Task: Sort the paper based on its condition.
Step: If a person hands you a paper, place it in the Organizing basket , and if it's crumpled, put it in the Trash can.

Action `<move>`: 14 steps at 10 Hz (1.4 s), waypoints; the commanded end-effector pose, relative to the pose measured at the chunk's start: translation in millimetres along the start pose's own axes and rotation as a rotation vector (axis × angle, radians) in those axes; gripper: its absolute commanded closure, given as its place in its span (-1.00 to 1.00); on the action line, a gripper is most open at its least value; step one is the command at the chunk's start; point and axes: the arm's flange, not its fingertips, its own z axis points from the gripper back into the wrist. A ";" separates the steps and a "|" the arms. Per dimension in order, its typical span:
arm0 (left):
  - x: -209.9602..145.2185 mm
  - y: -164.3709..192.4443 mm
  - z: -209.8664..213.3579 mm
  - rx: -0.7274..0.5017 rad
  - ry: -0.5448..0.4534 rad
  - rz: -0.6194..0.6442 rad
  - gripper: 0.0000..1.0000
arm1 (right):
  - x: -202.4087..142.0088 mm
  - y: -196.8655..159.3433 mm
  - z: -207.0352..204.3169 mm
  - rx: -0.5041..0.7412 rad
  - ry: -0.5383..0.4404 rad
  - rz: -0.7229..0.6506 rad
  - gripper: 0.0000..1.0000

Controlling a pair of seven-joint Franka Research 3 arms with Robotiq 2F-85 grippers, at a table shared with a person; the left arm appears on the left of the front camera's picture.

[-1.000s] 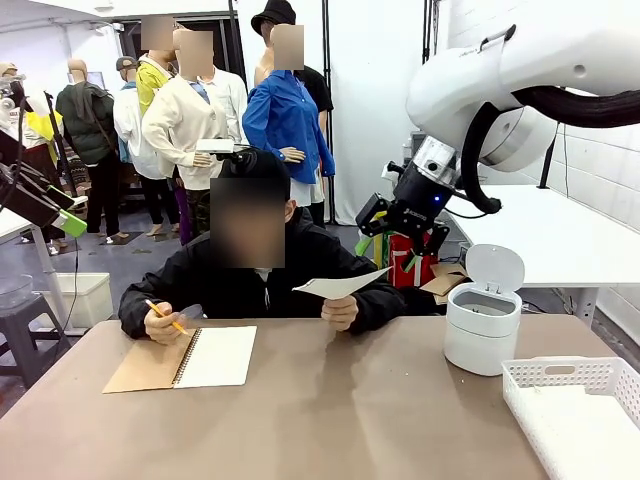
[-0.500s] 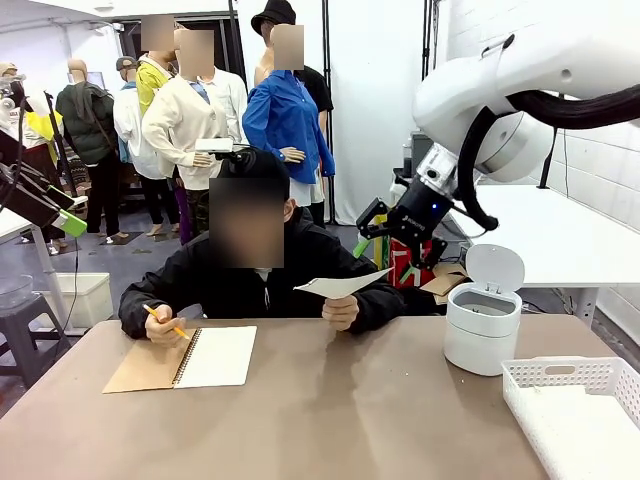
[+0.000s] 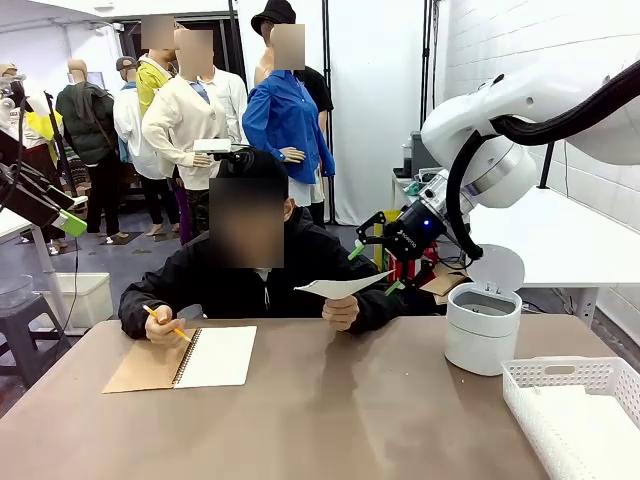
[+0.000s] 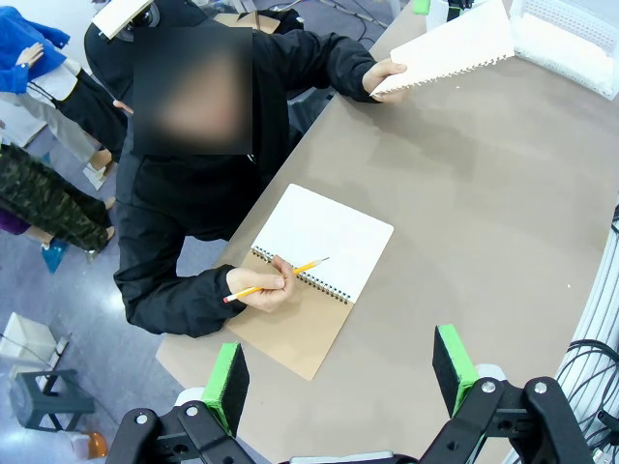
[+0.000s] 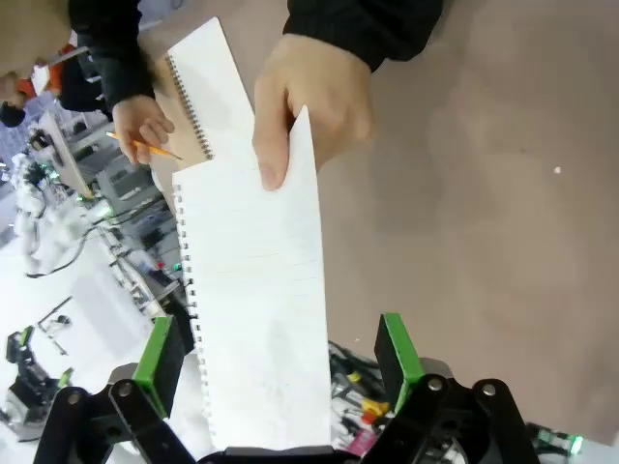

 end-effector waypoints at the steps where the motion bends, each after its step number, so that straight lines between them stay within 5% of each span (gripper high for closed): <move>1: -0.7 1.0 0.6 -0.006 -0.007 0.001 -1.00 | 1.9 6.1 -2.1 0.044 0.046 -0.065 -1.00; 7: -0.7 1.0 0.6 -0.006 -0.007 0.001 -1.00 | -3.1 4.2 -25.0 0.054 0.131 -0.072 -1.00; 8: -0.7 1.0 0.6 -0.006 -0.007 0.001 -1.00 | -4.0 2.5 -26.1 0.067 0.129 -0.041 -0.86; 13: -0.7 1.0 0.6 -0.006 -0.007 0.001 -1.00 | -3.3 1.8 -27.0 0.058 0.130 -0.061 1.00; 14: -0.7 1.0 0.6 -0.006 -0.007 0.001 -1.00 | -3.4 1.9 -28.5 0.061 0.131 -0.065 1.00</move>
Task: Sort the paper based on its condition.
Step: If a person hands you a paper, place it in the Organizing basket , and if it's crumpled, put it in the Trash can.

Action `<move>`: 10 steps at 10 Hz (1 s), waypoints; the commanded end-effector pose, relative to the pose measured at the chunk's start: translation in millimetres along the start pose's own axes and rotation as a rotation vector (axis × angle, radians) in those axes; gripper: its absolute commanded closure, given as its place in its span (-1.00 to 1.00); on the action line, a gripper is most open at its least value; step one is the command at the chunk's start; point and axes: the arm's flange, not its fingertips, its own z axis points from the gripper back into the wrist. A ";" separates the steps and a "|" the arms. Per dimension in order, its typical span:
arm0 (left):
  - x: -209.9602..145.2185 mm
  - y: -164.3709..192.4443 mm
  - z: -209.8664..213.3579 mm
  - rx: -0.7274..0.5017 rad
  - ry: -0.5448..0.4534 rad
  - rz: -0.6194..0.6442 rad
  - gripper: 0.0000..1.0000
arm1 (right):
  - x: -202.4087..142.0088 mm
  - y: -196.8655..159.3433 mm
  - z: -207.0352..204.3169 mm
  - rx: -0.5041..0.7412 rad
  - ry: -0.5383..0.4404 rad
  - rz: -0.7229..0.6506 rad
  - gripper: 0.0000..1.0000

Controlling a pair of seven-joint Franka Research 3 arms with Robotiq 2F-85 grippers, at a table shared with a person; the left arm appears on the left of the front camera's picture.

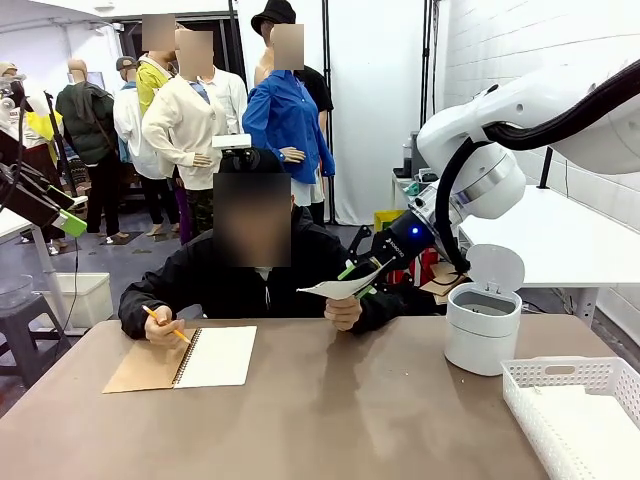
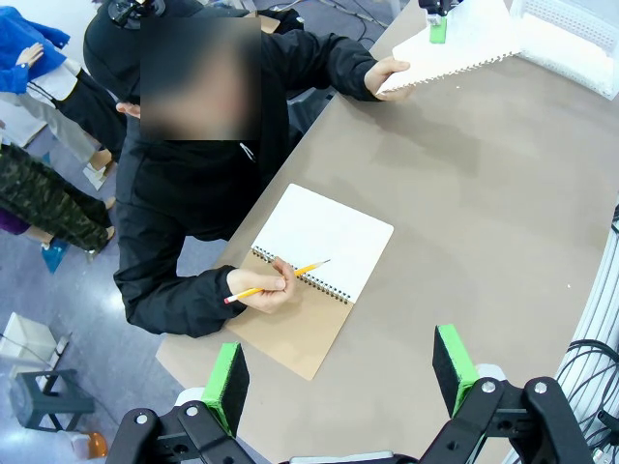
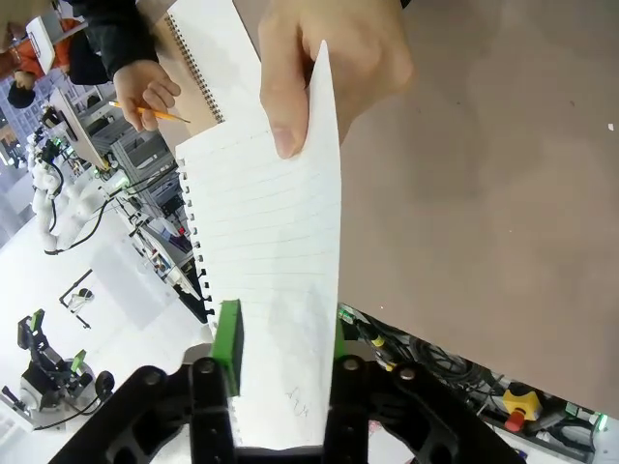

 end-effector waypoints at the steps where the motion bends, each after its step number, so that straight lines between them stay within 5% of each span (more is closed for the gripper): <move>1: -0.7 1.0 0.6 -0.006 -0.007 0.001 -1.00 | -0.3 3.6 -0.2 0.027 0.025 -0.005 1.00; 10: -0.7 1.0 0.6 -0.006 -0.007 0.001 -1.00 | -19.7 8.6 10.6 0.017 0.021 0.082 1.00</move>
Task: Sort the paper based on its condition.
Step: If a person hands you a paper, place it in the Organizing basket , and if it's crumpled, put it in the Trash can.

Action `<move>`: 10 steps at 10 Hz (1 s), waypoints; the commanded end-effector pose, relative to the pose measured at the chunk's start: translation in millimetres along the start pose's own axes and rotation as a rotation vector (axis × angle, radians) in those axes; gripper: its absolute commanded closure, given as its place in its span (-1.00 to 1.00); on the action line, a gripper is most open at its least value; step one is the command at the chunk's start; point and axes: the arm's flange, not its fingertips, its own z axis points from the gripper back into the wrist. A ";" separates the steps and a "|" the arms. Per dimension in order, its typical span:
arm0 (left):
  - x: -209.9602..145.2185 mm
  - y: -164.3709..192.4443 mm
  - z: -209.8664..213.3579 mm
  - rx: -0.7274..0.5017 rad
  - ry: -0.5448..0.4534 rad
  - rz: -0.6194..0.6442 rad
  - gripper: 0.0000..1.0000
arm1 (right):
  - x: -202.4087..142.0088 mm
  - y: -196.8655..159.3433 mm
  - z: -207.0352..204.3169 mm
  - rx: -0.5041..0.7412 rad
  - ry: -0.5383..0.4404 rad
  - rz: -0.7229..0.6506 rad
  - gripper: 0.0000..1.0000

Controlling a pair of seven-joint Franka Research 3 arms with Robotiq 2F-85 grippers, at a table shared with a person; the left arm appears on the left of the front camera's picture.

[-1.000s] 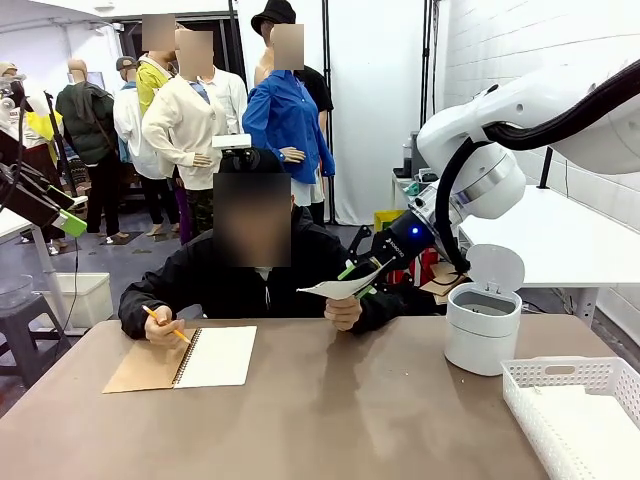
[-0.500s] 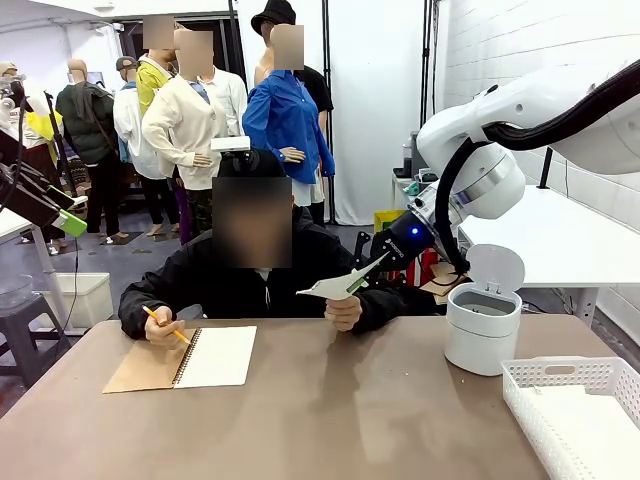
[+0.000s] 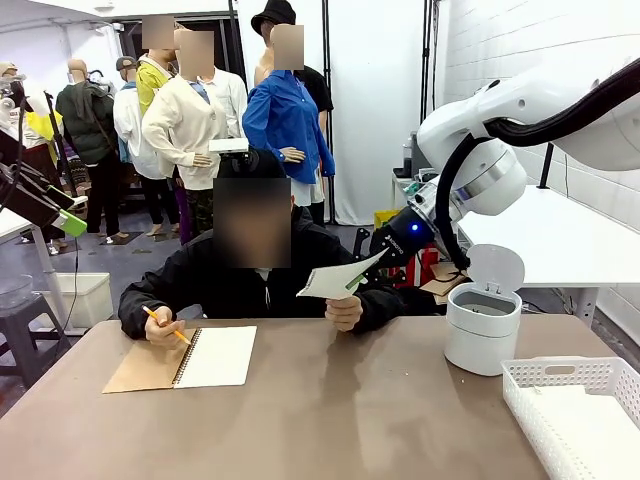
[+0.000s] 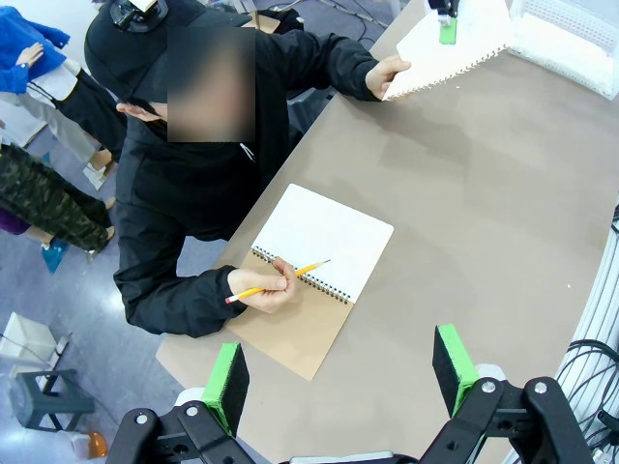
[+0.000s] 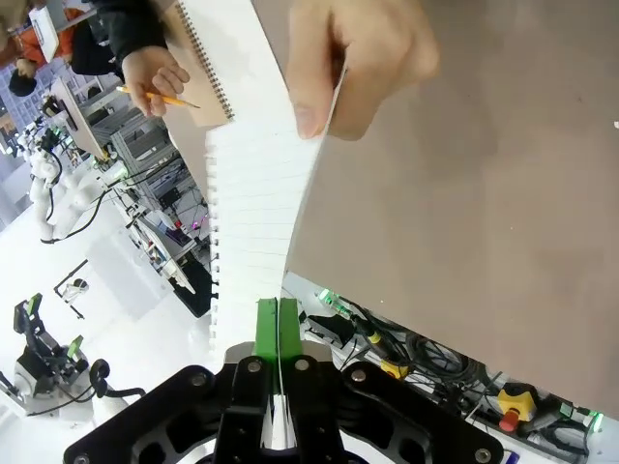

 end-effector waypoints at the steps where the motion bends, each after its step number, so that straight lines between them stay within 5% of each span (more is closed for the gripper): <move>1: -0.7 1.0 0.6 -0.006 -0.007 0.001 -1.00 | -13.8 0.6 7.1 0.019 0.006 0.063 1.00; 6: -0.7 1.0 0.6 -0.006 -0.007 0.001 -1.00 | -61.2 13.8 38.5 -0.104 0.027 0.270 1.00; 10: -0.7 1.0 0.6 -0.006 -0.007 0.001 -1.00 | -117.0 30.9 81.7 -0.277 -0.065 0.569 1.00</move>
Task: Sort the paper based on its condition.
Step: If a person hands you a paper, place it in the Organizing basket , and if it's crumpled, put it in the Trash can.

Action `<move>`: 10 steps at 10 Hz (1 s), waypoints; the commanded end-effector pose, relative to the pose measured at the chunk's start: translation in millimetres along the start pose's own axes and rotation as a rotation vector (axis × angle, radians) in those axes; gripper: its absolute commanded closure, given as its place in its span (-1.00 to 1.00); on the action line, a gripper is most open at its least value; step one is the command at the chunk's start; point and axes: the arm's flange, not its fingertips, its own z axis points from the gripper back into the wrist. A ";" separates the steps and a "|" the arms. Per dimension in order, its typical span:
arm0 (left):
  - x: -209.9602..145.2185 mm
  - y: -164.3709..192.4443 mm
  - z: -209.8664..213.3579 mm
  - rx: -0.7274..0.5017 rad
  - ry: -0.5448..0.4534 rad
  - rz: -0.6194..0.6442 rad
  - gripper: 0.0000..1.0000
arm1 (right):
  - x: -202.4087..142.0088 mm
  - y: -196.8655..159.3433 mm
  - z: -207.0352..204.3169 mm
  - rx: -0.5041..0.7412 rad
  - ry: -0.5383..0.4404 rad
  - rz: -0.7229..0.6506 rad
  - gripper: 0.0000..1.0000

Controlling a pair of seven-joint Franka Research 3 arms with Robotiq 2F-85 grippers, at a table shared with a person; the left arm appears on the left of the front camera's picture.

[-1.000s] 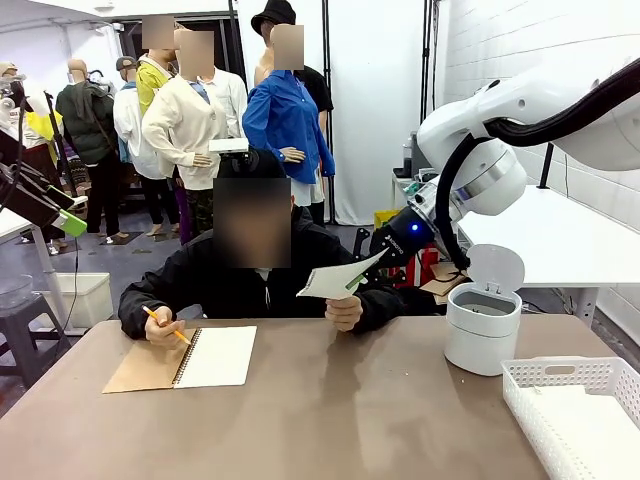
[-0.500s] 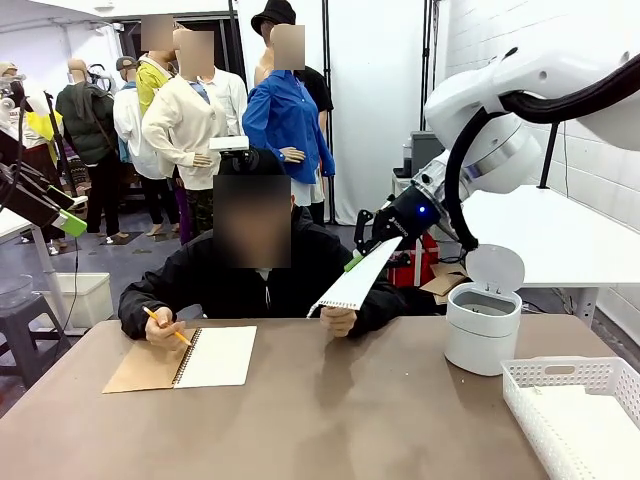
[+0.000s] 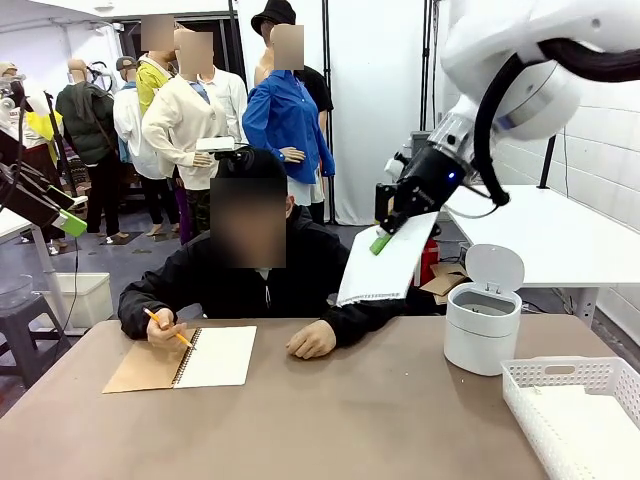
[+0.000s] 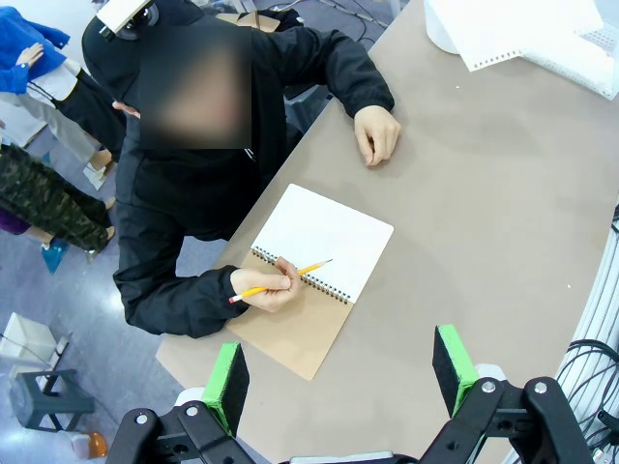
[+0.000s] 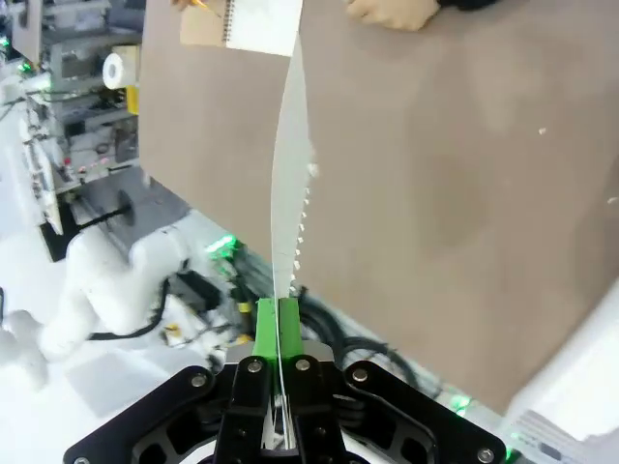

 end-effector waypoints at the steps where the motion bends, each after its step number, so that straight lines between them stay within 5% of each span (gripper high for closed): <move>1: -0.8 1.1 0.6 -0.006 -0.008 0.002 -1.00 | -27.6 -4.5 17.2 -0.159 -0.067 0.123 1.00; 5: -0.8 1.1 0.6 -0.006 -0.008 0.002 -1.00 | -68.1 -30.7 52.0 -0.422 -0.281 0.083 1.00; 10: -0.8 1.1 0.6 -0.006 -0.008 0.002 -1.00 | -124.6 -108.8 60.4 -0.478 -0.491 -0.109 1.00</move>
